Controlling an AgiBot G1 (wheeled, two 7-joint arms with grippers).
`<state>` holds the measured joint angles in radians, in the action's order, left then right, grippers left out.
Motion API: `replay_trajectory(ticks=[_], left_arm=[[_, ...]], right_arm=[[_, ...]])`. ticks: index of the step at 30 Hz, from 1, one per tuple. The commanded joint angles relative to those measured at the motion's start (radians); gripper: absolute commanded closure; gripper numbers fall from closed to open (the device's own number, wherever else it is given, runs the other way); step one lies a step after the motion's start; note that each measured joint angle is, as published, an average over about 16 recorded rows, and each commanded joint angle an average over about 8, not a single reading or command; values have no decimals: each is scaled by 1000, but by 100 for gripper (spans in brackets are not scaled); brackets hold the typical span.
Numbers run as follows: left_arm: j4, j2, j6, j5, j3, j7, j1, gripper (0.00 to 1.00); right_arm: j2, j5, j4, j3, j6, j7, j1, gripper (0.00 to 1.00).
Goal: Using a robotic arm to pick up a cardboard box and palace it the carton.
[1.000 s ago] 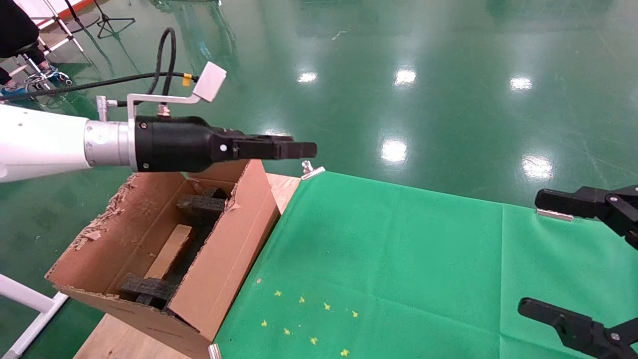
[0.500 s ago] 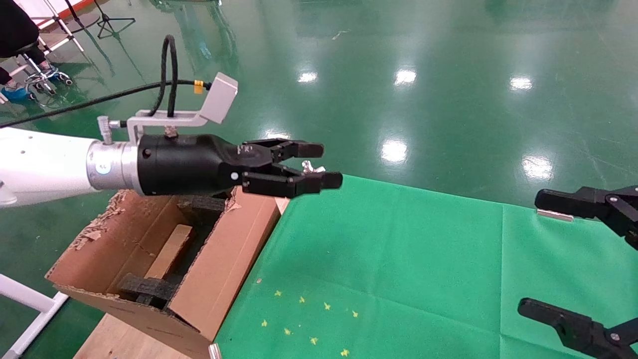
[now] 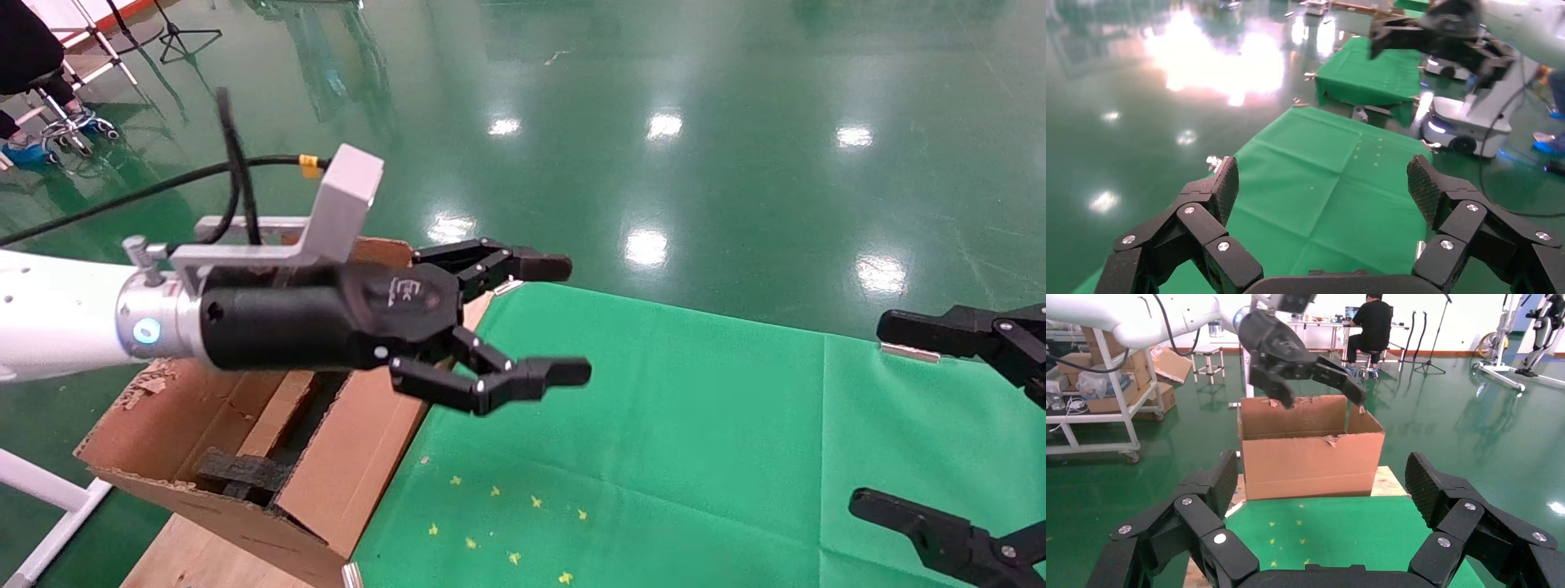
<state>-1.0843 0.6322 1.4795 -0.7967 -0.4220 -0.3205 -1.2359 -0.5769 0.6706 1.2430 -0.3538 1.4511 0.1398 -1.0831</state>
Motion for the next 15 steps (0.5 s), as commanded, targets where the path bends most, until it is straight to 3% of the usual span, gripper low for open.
replay_trajectory(ticks=[1, 15], left_arm=[[-33, -3, 3, 11, 23, 22, 26, 0], [-222, -23, 19, 74, 158, 143, 180, 0]], right_arm=[[0, 0, 0, 0, 0, 0, 0, 0], [0, 0, 0, 0, 0, 0, 0, 0]])
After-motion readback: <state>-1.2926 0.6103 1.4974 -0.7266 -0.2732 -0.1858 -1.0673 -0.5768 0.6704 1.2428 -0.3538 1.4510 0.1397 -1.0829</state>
